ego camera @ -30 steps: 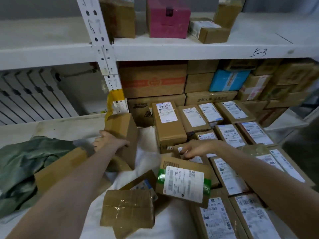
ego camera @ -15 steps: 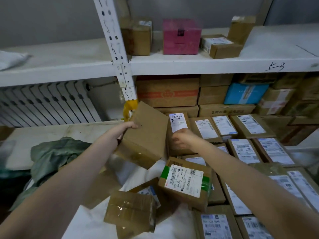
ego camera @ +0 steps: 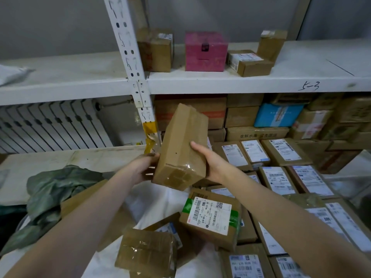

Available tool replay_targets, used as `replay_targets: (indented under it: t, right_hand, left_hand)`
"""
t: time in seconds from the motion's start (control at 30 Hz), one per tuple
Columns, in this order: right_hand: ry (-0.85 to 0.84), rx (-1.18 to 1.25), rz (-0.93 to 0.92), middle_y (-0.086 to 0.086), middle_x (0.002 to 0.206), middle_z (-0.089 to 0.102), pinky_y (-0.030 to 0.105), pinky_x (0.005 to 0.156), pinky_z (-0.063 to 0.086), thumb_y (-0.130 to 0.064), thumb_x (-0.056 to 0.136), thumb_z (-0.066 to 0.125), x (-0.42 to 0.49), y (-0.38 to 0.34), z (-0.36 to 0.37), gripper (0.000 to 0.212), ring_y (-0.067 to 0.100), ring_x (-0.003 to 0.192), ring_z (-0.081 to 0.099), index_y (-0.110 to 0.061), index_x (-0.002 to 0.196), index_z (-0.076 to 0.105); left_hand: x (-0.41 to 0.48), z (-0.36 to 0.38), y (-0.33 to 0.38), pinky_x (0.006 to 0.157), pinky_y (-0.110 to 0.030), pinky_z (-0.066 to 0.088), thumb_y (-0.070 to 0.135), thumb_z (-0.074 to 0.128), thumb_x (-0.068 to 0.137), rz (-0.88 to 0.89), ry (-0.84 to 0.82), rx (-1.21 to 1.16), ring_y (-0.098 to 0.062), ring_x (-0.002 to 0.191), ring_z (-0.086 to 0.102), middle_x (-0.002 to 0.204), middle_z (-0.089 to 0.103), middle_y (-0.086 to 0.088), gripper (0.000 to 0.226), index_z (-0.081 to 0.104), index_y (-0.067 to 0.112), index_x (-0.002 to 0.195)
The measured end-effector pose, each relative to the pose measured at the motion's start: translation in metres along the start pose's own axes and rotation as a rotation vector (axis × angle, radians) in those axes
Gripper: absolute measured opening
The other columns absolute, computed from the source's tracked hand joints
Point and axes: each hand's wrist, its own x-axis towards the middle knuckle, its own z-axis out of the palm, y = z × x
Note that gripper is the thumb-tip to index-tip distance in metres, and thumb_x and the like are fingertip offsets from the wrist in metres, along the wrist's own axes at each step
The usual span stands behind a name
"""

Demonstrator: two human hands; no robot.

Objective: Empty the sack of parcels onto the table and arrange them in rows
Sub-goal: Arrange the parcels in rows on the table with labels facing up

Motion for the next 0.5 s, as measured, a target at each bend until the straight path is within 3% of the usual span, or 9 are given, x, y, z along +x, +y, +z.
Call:
replay_targets:
  t: [0.07,0.13,0.23,0.37,0.5]
  right_hand:
    - [0.075,-0.14,-0.049,0.006,0.125,0.061,0.052,0.096,0.049,-0.038,0.066,0.083,0.007,0.003,0.01,0.089,0.027,0.111,0.062,-0.029,0.139,0.033]
    - [0.137,-0.283,-0.114,0.003,0.133,0.055,0.05,0.1,0.047,-0.045,0.062,0.085,0.014,0.005,0.023,0.102,0.024,0.115,0.058,-0.032,0.143,0.024]
    - [0.208,-0.623,-0.133,0.006,0.148,0.03,0.05,0.107,0.039,-0.052,0.066,0.078,0.018,0.007,0.036,0.111,0.029,0.13,0.043,-0.037,0.15,0.007]
    - [0.122,-0.927,-0.224,0.004,0.153,0.018,0.048,0.112,0.033,-0.045,0.084,0.067,0.014,0.004,0.042,0.095,0.029,0.139,0.03,-0.035,0.153,0.002]
    - [0.065,-0.987,-0.288,-0.004,0.159,0.01,0.047,0.117,0.025,-0.037,0.085,0.068,0.018,0.004,0.046,0.094,0.025,0.145,0.018,-0.031,0.154,0.005]
  left_hand:
    - [0.0,0.002,0.004,0.087,-0.047,0.051,0.065,0.059,0.081,0.017,-0.05,0.029,-0.029,0.098,0.065,0.104,0.069,-0.011,0.062,0.059,0.019,0.122]
    - [-0.003,0.0,0.007,0.089,-0.051,0.051,0.081,0.072,0.046,-0.019,-0.169,-0.017,-0.033,0.105,0.065,0.111,0.07,-0.012,0.092,0.059,0.025,0.119]
    - [-0.002,-0.004,0.006,0.075,-0.04,0.056,0.062,0.09,0.021,0.069,-0.27,-0.017,-0.026,0.099,0.069,0.106,0.073,-0.007,0.115,0.055,0.023,0.123]
    - [0.006,-0.004,0.001,0.074,-0.036,0.057,0.046,0.091,0.042,0.179,-0.097,-0.093,-0.021,0.095,0.069,0.107,0.071,-0.004,0.1,0.054,0.016,0.129]
    - [0.013,-0.005,0.003,0.089,-0.045,0.055,0.06,0.092,0.024,0.255,0.186,-0.088,-0.021,0.103,0.065,0.118,0.063,-0.001,0.127,0.04,0.016,0.132]
